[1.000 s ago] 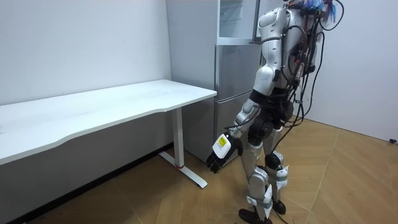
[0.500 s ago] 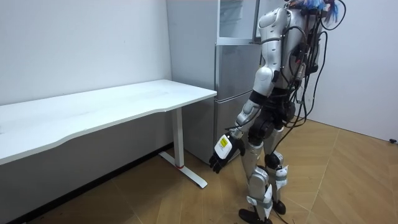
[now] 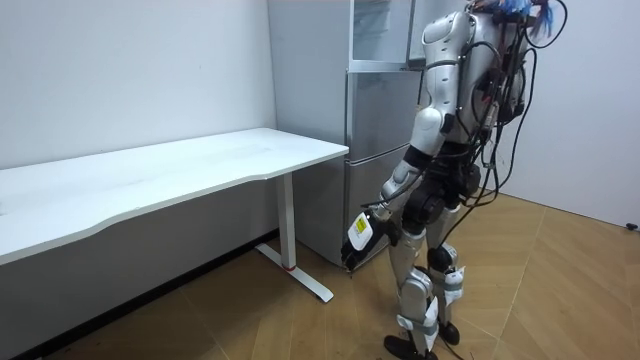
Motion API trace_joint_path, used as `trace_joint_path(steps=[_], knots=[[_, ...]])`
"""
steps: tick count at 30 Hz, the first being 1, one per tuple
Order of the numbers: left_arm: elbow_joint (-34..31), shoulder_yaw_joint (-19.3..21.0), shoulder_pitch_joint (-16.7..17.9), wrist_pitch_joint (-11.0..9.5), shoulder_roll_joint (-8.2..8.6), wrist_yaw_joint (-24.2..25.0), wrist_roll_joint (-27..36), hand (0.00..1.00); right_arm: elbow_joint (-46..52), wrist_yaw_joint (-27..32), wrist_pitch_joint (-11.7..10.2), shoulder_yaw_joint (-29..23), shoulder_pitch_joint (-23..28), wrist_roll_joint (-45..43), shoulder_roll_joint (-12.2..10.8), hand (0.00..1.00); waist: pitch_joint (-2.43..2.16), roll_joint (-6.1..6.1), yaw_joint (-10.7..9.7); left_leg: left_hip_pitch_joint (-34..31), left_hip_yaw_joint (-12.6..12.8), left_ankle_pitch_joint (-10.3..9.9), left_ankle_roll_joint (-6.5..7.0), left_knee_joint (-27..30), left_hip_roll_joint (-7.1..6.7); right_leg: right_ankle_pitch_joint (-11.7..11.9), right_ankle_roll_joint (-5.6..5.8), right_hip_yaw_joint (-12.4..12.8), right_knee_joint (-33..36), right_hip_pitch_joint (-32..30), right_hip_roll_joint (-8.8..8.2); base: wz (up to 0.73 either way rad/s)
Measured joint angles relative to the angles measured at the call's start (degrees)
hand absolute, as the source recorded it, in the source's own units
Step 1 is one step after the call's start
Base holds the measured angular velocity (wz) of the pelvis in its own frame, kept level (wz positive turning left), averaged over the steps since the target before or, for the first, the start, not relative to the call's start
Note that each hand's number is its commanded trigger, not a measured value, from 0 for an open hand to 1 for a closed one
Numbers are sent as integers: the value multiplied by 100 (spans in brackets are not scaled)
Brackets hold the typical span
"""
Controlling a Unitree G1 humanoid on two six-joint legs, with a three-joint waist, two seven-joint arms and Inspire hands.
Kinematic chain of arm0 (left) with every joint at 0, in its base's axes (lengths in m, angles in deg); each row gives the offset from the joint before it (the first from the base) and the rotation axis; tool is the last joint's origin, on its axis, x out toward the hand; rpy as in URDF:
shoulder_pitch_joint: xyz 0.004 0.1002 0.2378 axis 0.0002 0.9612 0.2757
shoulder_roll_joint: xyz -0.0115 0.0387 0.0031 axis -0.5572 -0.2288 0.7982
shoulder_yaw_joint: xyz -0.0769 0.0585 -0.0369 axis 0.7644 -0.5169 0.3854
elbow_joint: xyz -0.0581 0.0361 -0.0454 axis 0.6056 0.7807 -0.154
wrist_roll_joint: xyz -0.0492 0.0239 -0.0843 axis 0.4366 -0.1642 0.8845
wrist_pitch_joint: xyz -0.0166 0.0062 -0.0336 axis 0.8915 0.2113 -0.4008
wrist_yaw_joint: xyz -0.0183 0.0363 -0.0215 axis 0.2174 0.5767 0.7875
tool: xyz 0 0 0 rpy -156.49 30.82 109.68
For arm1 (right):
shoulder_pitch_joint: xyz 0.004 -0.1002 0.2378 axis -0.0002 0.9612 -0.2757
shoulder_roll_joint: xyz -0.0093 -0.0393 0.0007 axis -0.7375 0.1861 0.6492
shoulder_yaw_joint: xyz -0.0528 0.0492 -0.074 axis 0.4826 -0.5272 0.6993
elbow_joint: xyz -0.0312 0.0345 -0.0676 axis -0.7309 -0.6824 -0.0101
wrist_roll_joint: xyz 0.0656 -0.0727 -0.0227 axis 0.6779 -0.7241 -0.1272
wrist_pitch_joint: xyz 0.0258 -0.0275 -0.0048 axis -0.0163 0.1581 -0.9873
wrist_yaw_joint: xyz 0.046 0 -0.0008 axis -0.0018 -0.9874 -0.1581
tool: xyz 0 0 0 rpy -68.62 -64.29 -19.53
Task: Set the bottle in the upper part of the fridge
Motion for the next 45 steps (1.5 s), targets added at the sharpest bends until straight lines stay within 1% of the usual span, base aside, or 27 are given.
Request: trace_joint_path(steps=[1, 2, 3, 4, 5, 6, 9, 11, 13, 15, 16, 17, 18, 19, 21, 24, 27, 33, 37, 45], knots=[[0, -48, 5, -11, -24, 0, 0, 0, 4, -88, 0, 70, 3, -15, 27, 0, 0, 1, 1, -1, -1, 0, 0, 13, 3, 14, 1, 0, -15, 8, 4, 0], [0, -74, 11, -29, -49, 1, 0, 0, 8, -260, 0, 190, 4, -16, 113, 0, -2, 2, 10, -10, -4, 0, 0, 25, 19, 59, 1, -1, -81, 37, 22, 0], [1, -73, 11, -31, -67, 1, -1, 0, 13, -454, 0, 264, 3, -42, 250, 0, -6, -1, 41, -34, -6, 0, 1, 35, 56, 94, -2, -1, -119, 37, 32, 0], [2, -74, 12, -30, -77, 1, -1, 0, 32, -555, 0, 280, 2, -133, 338, 0, -15, -3, 65, -48, -10, 0, 1, 37, 56, 111, -2, -1, -148, 39, 40, 0], [10, -74, 7, -29, -100, -3, -1, 0, 74, -727, 39, 354, 31, -454, 548, 0, -36, -17, 151, -74, -12, 1, 0, 35, 58, 142, -8, -9, -188, 40, 53, 5], [20, -79, 13, -9, -123, -8, 0, 0, 74, -932, 74, 461, 73, -668, 643, 0, -39, -32, 183, -87, -34, 5, -4, 35, 59, 143, -10, -20, -189, 39, 55, 6], [19, -82, 34, 51, -132, -30, 0, 0, 197, -1217, 84, 451, 69, -972, 707, 0, -56, -42, 285, -84, -48, 8, -9, 48, 59, 146, -14, -30, -225, 61, 66, 5], [19, -84, 45, 108, -140, -55, -1, 0, 344, -1450, 84, 444, 62, -1135, 876, 0, -68, -72, 355, -85, -119, 11, -17, 43, 60, 168, -22, -95, -344, 139, 83, 16], [15, -86, 35, 156, -146, -61, -2, 0, 537, -1623, 80, 442, 54, -1144, 963, 0, -78, -114, 423, -77, -171, 15, -26, 30, 65, 174, -26, -151, -390, 192, 89, 17], [15, -180, 18, 156, -191, -114, -4, 0, 575, -1848, 77, 443, 11, -1188, 1091, 0, -93, -146, 510, -61, -192, 14, -36, 27, 79, 176, -31, -173, -408, 238, 102, 11], [16, -187, 15, 157, -193, -122, -3, 0, 575, -1912, 73, 442, -25, -1230, 1103, 0, -85, -160, 523, -62, -192, 13, -39, 26, 85, 177, -32, -173, -411, 238, 104, 0], [18, -231, 9, 158, -198, -136, -2, 0, 607, -2009, -31, 443, -83, -1270, 1112, 0, -70, -183, 552, -69, -196, 9, -45, 25, 96, 178, -34, -178, -422, 240, 107, 0], [18, -318, 7, 162, -213, -136, -2, 0, 746, -2052, -143, 444, -104, -1323, 1112, 0, -69, -189, 582, -81, -208, 2, -52, 25, 112, 184, -37, -194, -463, 255, 108, 3], [18, -337, 6, 164, -213, -136, -2, 0, 800, -2076, -232, 444, -126, -1334, 1112, 0, -62, -180, 588, -80, -211, -3, -56, 25, 114, 189, -35, -202, -480, 266, 109, 5], [18, -402, 4, 206, -224, -140, -2, 0, 962, -2199, -497, 444, -235, -1345, 1112, 0, -48, -182, 593, -48, -231, -38, -63, 25, 124, 189, -35, -251, -488, 313, 112, 5], [17, -419, 4, 275, -224, -140, -2, 0, 981, -2325, -664, 444, -292, -1406, 1111, 0, -51, -184, 607, -38, -232, -83, -72, 32, 148, 193, -31, -333, -479, 344, 121, -1], [8, -450, -4, 291, -237, -140, -6, 0, 980, -2445, -666, 452, -300, -1545, 1111, 0, -49, -155, 591, -43, -248, -92, -74, 33, 149, 194, -31, -365, -482, 401, 121, 0], [6, -459, -35, 318, -238, -126, -119, 0, 981, -2685, -753, 452, -300, -1612, 1111, 0, -56, -72, 590, -38, -257, -92, -77, 43, 152, 194, -31, -385, -481, 412, 122, 0], [5, -466, -35, 354, -239, -126, -119, 0, 980, -2697, -752, 452, -300, -1735, 1111, 0, -60, -71, 588, -38, -268, -92, -77, 59, 152, 194, -31, -397, -478, 422, 121, 0], [7, -520, -46, 505, -238, -124, -127, 0, 980, -2865, -748, 452, -300, -1895, 1105, 0, -70, -55, 590, -38, -274, -91, -75, 68, 151, 195, -34, -400, -471, 427, 117, 0]])
